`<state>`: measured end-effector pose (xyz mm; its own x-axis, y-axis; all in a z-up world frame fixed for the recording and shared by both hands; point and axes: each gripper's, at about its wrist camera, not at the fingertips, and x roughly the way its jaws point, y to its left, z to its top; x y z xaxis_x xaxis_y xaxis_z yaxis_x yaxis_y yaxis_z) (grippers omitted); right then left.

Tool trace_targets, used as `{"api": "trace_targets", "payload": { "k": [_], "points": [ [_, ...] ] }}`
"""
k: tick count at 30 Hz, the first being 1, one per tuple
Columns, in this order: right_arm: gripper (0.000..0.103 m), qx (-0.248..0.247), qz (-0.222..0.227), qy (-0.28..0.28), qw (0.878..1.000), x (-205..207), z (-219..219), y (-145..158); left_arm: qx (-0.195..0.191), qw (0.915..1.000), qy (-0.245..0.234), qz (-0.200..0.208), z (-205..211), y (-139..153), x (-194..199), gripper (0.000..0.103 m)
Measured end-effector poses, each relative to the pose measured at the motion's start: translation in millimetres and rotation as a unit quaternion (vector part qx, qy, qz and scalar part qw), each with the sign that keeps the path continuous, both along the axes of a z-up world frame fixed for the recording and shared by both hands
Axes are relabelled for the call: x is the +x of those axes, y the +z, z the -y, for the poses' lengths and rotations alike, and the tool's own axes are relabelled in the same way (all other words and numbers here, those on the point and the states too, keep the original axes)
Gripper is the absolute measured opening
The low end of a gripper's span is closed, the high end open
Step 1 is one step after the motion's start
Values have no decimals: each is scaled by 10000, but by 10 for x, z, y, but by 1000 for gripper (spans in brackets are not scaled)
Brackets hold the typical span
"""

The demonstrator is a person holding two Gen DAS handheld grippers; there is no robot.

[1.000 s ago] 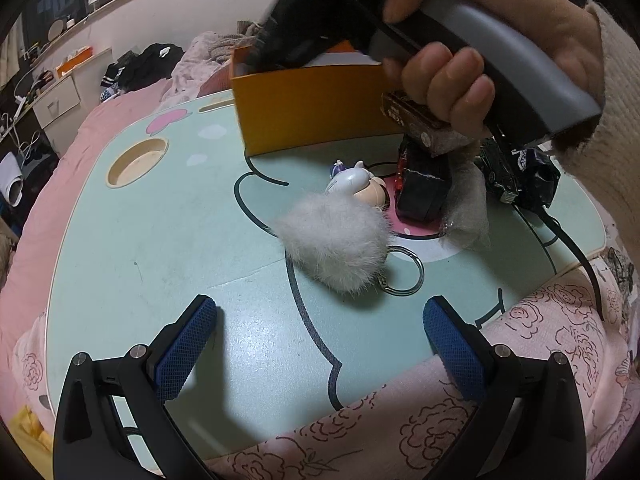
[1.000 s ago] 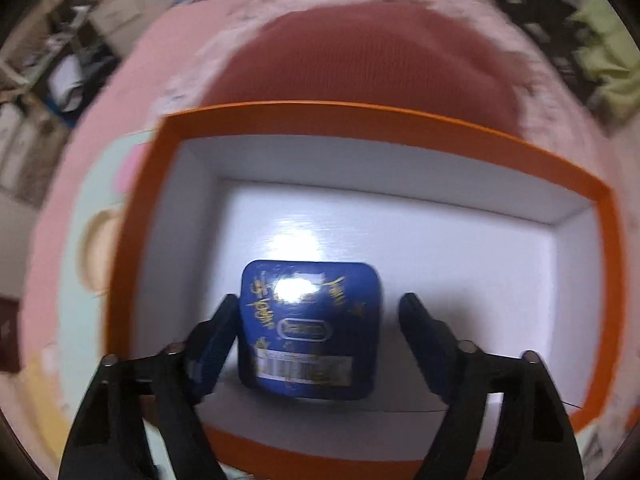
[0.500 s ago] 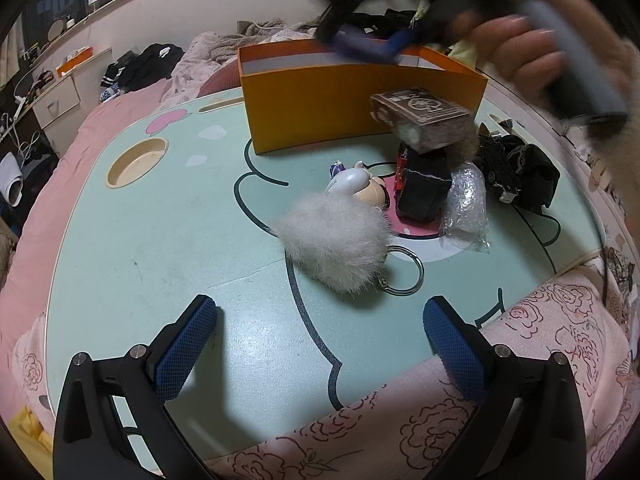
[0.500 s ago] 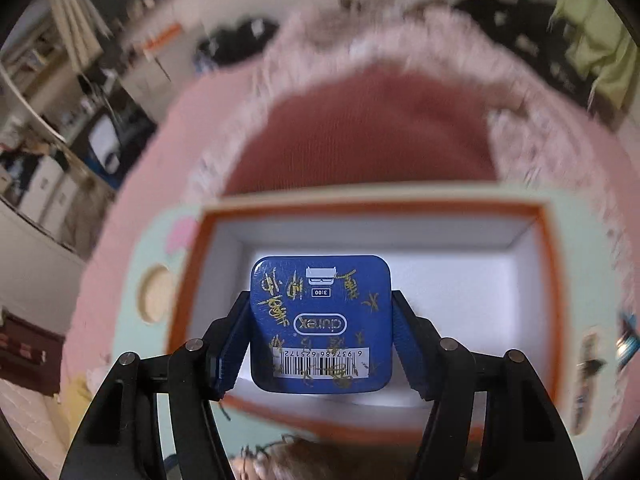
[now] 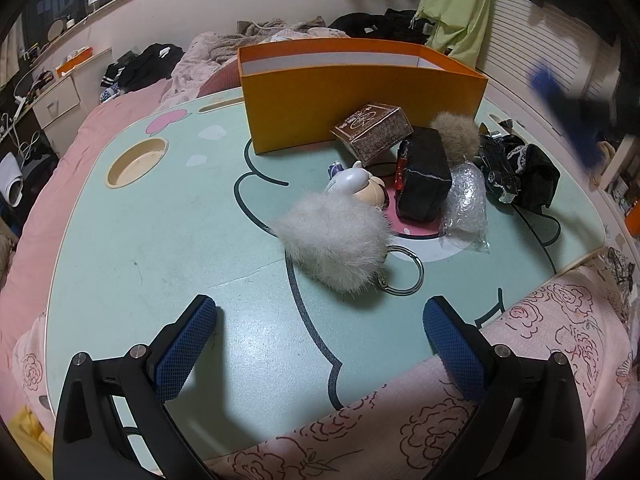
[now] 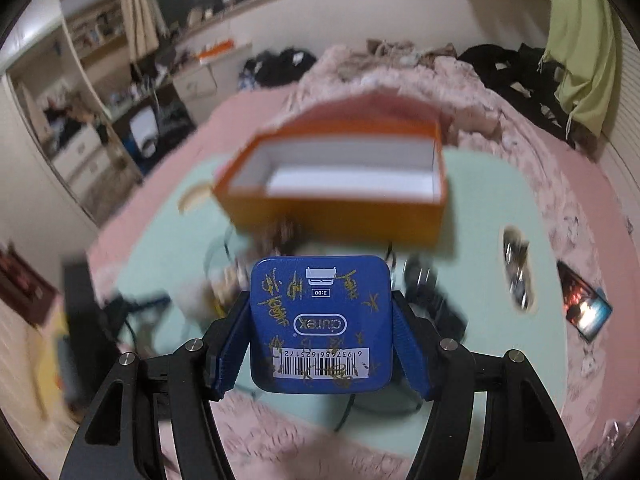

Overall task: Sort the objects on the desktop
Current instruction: 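Carry the blue tin out and set it beside the bubble-wrap bag, right gripper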

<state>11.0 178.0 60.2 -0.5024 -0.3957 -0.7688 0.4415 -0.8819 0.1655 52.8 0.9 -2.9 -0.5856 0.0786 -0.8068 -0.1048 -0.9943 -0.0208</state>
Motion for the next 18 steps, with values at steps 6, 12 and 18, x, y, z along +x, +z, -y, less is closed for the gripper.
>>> {"api": "trace_targets", "payload": {
  "k": [6, 12, 18],
  "points": [
    [66, 492, 158, 14, 9987, 28, 242, -504, -2, 10000, 0, -1, -1, 0, 1, 103],
    [84, 514, -765, -186, 9956, -38, 278, -447, 1, 10000, -2, -2, 0, 0, 1, 103],
    [97, 636, -1245, -128, 9901, 403, 114, -451, 0, 10000, -3, -3, 0, 0, 2, 103]
  ]
}}
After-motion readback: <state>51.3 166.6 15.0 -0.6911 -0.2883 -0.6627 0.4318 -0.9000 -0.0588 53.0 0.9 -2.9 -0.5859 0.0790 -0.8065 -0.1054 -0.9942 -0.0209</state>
